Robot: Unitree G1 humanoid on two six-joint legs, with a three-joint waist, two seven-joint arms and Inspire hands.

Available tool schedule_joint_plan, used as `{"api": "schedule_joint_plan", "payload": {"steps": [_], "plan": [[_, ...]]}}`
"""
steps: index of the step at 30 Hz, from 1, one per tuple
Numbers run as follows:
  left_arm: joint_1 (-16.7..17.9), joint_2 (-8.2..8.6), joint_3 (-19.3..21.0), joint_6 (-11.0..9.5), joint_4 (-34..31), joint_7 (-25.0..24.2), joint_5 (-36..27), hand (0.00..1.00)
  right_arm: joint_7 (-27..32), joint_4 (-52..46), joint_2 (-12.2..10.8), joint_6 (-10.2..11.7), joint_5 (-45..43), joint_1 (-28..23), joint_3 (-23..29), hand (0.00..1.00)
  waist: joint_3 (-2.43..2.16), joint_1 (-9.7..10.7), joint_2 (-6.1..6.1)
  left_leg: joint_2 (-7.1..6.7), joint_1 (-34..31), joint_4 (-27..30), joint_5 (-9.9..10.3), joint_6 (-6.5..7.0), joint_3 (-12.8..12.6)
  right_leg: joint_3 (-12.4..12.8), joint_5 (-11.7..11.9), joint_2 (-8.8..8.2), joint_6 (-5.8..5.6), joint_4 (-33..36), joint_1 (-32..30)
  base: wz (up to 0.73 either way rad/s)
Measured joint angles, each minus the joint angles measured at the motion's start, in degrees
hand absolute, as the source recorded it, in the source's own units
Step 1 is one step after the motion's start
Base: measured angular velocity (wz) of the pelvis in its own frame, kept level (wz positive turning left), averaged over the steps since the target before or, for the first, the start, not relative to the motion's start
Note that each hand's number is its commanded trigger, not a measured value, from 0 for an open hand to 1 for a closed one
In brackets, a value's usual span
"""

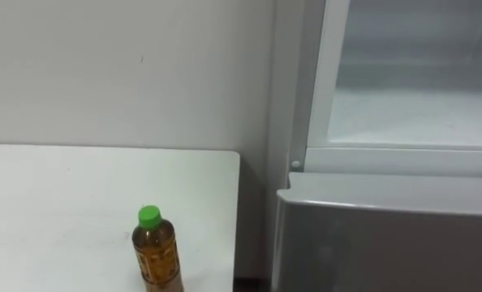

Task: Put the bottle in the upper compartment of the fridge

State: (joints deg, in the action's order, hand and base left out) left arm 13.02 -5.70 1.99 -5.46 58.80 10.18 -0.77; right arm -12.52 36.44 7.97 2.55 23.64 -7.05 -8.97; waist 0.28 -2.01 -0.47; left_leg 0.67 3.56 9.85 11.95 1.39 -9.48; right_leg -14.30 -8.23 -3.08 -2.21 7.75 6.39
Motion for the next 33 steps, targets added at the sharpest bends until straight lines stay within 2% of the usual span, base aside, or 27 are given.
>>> {"api": "schedule_joint_plan", "payload": {"steps": [5, 7, 9, 14, 15, 18, 20, 21, 23, 28, 30, 33], "plan": [[-0.34, -0.28, -0.1, 0.14, 1.22, -0.6, -0.22, 0.0, -0.02, -9.84, 1.71, -2.47, -6.49, -3.41, -0.76, 0.0, 0.16, 0.04, 0.1, -0.04, -0.15, -0.01, -0.01, 0.01, -0.28, 0.28, 0.0, -0.01, 0.0, 0.08, -0.49, -0.06], [-0.71, -0.28, -0.14, 0.39, 1.46, -0.62, -0.05, 0.0, 0.03, -13.85, 1.88, -5.4, -7.45, -3.67, -1.28, 0.0, 0.18, -0.57, 0.1, 0.04, -0.38, -0.09, -0.01, 0.01, -1.18, 1.23, 0.0, 0.05, 0.0, 0.16, -1.14, -0.2], [-1.12, -0.32, -0.35, 0.48, 1.61, -0.62, 0.3, 0.0, 0.26, -17.26, 2.03, -6.93, -9.27, -3.89, -1.77, 0.0, 0.23, -0.96, 0.04, 0.07, -0.87, -0.17, -0.01, 0.01, -1.55, 1.65, 0.01, 0.08, 0.01, 0.24, -1.69, -0.15], [-1.2, -0.68, -1.05, 0.58, 2.03, -0.62, 0.32, 0.0, 0.65, -22.09, 2.0, -8.58, -10.62, -4.96, -2.56, 0.0, 0.26, -1.64, -0.08, 0.1, -0.93, -0.18, -0.02, 0.02, -1.55, 1.67, 0.01, 0.09, 0.02, 0.36, -1.79, -0.01], [-1.17, -0.72, -1.05, 0.58, 2.26, -0.58, 0.31, 0.0, 0.63, -23.33, 2.04, -9.54, -10.56, -5.03, -2.8, 0.0, 0.29, -1.72, -0.14, 0.13, -0.95, -0.13, -0.02, 0.02, -1.54, 1.66, 0.01, 0.11, 0.02, 0.44, -1.83, 0.0], [-1.42, -0.84, -1.01, 0.64, 3.13, -0.6, 0.95, 0.0, -0.07, -31.74, 1.77, -9.41, -9.61, -4.94, -2.86, 0.0, 0.21, -2.85, -0.12, 0.34, -0.96, -0.15, -0.02, 0.01, -1.98, 1.69, 0.02, 0.19, 0.03, 0.93, -2.33, -0.06], [-1.15, -1.26, -1.05, 1.25, 3.17, -0.57, 1.67, 0.0, -0.8, -37.05, 1.05, -7.42, -7.1, -3.77, -2.84, 0.0, 0.04, -3.18, -0.31, 0.41, -0.88, -0.13, -0.05, -0.05, -1.87, 1.66, 0.02, 0.26, 0.04, 0.91, -2.19, 0.03], [-0.97, -1.39, -1.06, 1.95, 3.18, -0.39, 1.73, 0.0, -1.3, -38.84, -0.01, -6.29, -4.88, -1.95, -3.08, 0.0, 0.01, -3.13, -0.36, 0.42, -0.83, -0.07, -0.06, -0.06, -1.69, 1.55, 0.02, 0.29, 0.04, 0.89, -2.06, 0.1], [-0.96, -1.53, -1.0, 2.73, 3.16, -0.25, 1.75, 0.0, -2.01, -39.66, -1.13, -5.05, -2.41, 0.3, -3.46, 0.0, -0.05, -3.14, -0.56, 0.37, -0.47, 0.09, -0.06, -0.05, -1.23, 1.5, 0.03, 0.27, 0.04, 0.83, -1.48, 0.14], [-0.04, -1.5, -1.0, 4.92, 3.08, -0.26, 4.26, 0.0, -5.71, -40.02, -1.37, -5.5, -1.68, 1.06, -5.07, 0.0, -0.08, -3.37, -0.6, 0.22, 0.32, -0.18, 0.04, 0.05, -0.74, 1.91, 0.02, 0.2, 0.03, 0.89, -0.65, 0.06], [0.07, -1.49, -1.0, 5.58, 3.03, -0.25, 5.4, 0.0, -6.48, -40.21, -1.33, -5.84, -1.68, 1.29, -5.07, 0.0, -0.12, -3.38, -0.66, 0.2, -0.07, -0.13, 0.03, 0.05, -0.8, 2.8, 0.02, 0.23, 0.03, 0.92, -1.17, -0.05], [0.02, -1.45, -1.24, 6.34, 3.01, -0.25, 5.44, 0.0, -6.4, -44.0, -0.86, -6.4, -1.6, 1.29, -5.06, 0.0, -0.14, -3.88, -0.64, 0.21, -0.33, -0.12, 0.03, 0.05, -1.15, 3.03, 0.02, 0.25, 0.03, 0.91, -1.56, -0.06]]}}
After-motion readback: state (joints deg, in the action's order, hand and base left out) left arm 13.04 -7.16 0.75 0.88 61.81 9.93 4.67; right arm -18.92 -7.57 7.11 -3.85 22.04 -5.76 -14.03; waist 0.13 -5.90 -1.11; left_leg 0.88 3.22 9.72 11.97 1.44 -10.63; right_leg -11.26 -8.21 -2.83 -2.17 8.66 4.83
